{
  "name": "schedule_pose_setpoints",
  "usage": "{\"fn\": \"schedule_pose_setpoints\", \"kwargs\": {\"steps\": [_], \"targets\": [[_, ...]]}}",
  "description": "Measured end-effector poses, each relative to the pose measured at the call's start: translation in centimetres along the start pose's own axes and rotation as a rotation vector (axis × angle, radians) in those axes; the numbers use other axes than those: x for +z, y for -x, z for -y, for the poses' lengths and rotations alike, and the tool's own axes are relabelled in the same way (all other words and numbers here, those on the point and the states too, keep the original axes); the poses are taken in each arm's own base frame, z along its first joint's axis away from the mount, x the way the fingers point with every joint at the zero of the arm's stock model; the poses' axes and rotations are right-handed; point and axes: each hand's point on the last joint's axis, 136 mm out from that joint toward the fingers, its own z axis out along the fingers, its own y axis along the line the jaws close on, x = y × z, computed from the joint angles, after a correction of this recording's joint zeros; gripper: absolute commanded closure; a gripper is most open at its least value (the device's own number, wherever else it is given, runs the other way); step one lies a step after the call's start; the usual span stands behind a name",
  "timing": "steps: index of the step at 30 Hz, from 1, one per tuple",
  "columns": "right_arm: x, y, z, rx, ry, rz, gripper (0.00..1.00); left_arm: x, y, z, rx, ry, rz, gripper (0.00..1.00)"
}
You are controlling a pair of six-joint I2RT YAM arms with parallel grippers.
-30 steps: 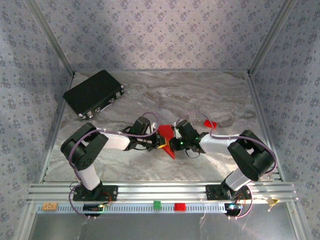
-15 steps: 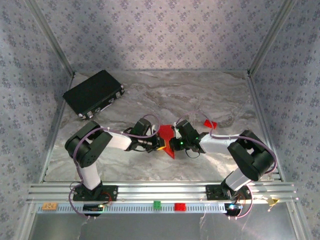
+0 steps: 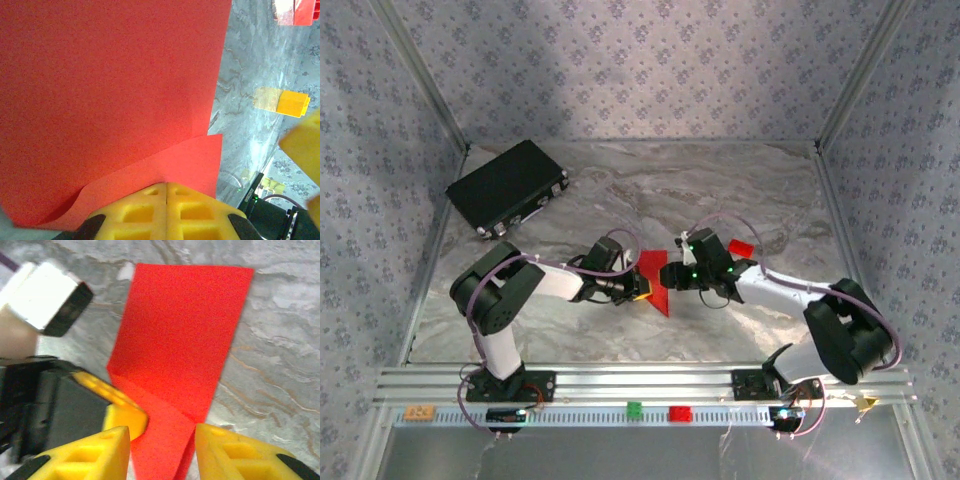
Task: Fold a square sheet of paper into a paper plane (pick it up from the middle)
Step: Third fold the triangle at the center of the table.
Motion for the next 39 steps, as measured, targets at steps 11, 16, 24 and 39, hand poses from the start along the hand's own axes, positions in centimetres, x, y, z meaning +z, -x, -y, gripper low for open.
{"fn": "schedule_pose_setpoints", "kwargs": {"steps": [11, 16, 24, 39], "targets": [[0.9, -5.0, -4.2, 0.007, 0.133, -0.185, 0.96, 0.0, 0.0, 0.0, 0.001, 0.001, 0.003, 1.00], [2.0, -6.7, -3.9, 0.003, 0.093, -0.256, 0.97, 0.0, 0.0, 0.0, 0.001, 0.001, 0.003, 1.00], [3.2, -6.4, -4.2, -0.013, 0.054, -0.267, 0.97, 0.0, 0.0, 0.0, 0.001, 0.001, 0.003, 1.00], [4.1, -7.6, -2.4, -0.001, 0.017, -0.271, 0.95, 0.0, 0.0, 0.0, 0.000, 0.002, 0.002, 1.00]]}}
